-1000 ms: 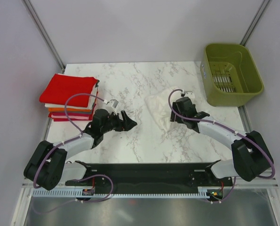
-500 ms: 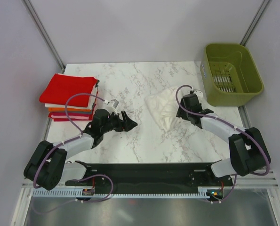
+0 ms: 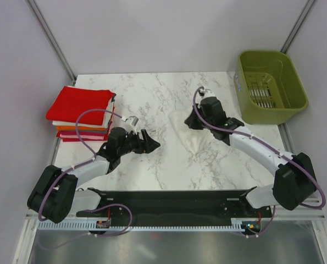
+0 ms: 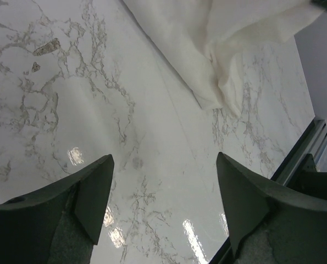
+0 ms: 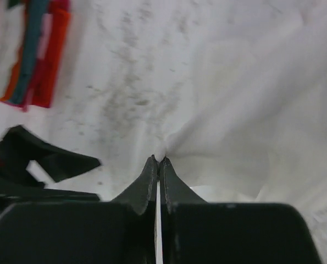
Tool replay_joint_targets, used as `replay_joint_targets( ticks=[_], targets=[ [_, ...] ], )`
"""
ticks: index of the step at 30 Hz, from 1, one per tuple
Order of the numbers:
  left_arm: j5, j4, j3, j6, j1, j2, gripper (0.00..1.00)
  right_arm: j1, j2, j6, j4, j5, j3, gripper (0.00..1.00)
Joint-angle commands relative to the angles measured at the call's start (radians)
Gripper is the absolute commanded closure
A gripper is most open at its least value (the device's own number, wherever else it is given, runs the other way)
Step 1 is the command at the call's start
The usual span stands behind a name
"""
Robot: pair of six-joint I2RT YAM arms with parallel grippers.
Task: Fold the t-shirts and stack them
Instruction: Flatten the tshirt out
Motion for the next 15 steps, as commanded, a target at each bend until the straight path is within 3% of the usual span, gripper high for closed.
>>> replay_joint_targets(
  ticks=[1,2,4,5,8,10,15],
  targets=[
    [-0.027,0.028,0.025,0.02,-0.003,-0.028,0.23,0.117,0.048,-0.018,-0.03,-0.107,0.274,1.0],
    [-0.038,0.022,0.023,0.026,-0.003,-0.043,0.3,0.151,0.065,-0.026,-0.056,-0.114,0.416,1.0],
    [-0.1,0.02,-0.004,0.045,-0.003,-0.127,0.37,0.159,0.085,-0.038,-0.142,-0.102,0.548,1.0],
    [-0.134,0.019,-0.021,0.045,-0.003,-0.164,0.37,0.159,0.081,-0.044,-0.174,-0.079,0.648,1.0],
    [-0.277,-0.015,-0.087,0.054,-0.003,-0.344,0.35,0.151,0.021,-0.066,-0.219,0.147,0.744,1.0],
    [-0.369,-0.033,-0.129,0.054,-0.003,-0.419,0.33,0.127,-0.037,-0.064,-0.228,0.258,0.739,1.0],
    [-0.477,-0.075,-0.186,0.048,-0.003,-0.6,0.29,-0.003,-0.148,0.009,-0.245,0.254,0.51,1.0]
  ],
)
